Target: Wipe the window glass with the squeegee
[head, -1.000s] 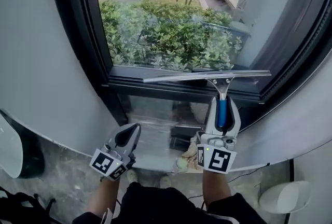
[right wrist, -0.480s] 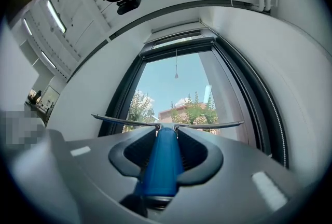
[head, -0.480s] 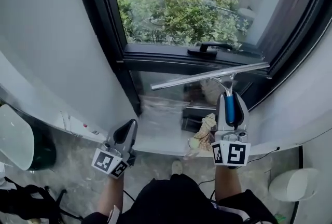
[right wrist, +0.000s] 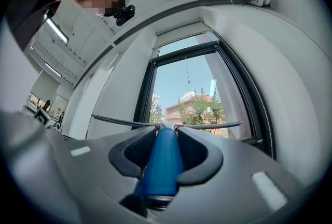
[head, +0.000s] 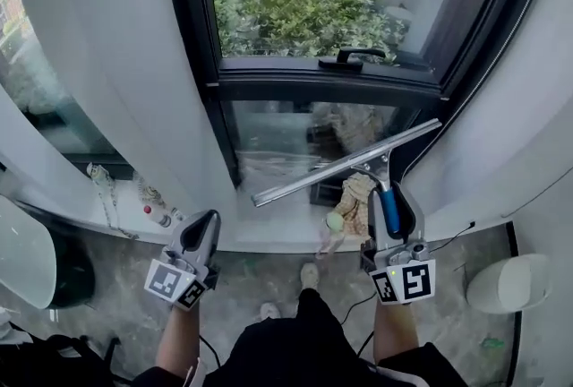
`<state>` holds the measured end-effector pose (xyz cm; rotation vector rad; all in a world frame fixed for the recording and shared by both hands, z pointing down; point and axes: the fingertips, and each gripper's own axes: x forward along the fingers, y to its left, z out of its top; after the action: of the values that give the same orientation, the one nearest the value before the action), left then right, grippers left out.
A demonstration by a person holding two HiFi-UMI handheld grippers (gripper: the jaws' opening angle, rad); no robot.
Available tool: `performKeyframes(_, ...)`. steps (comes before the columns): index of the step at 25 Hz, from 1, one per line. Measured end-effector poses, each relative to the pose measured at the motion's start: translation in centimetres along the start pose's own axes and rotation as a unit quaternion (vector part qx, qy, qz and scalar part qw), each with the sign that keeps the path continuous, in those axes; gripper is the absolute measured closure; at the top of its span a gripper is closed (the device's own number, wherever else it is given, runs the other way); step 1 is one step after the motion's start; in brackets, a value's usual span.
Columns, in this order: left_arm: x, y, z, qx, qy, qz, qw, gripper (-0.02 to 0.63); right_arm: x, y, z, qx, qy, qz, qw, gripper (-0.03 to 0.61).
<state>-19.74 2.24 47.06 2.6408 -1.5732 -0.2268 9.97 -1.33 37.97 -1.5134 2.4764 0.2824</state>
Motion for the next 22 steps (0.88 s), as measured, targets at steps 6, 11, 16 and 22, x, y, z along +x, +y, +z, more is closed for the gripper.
performKeyframes(6, -0.6, -2.3, -0.8, -0.002, 0.015, -0.05, 0.9986, 0.615, -2.4, 0.4, 0.8, -0.005, 0.014, 0.007, 1.0, 0.443)
performKeyframes(11, 0.0, -2.8, -0.5, -0.008, 0.012, -0.038, 0.9992, 0.615, -3.3, 0.0, 1.8, -0.02, 0.006, 0.031, 0.999, 0.443)
performKeyframes(16, 2.7, -4.8, 0.3, -0.006, -0.009, -0.046, 0.9989, 0.615, -4.0, -1.3, 2.2, -0.015, 0.001, 0.052, 0.999, 0.443)
performKeyframes(22, 4.9, -6.6, 0.2, 0.002, -0.01, -0.049, 0.9988, 0.615, -4.4, -3.9, 1.7, 0.008, 0.0, 0.056, 0.998, 0.443)
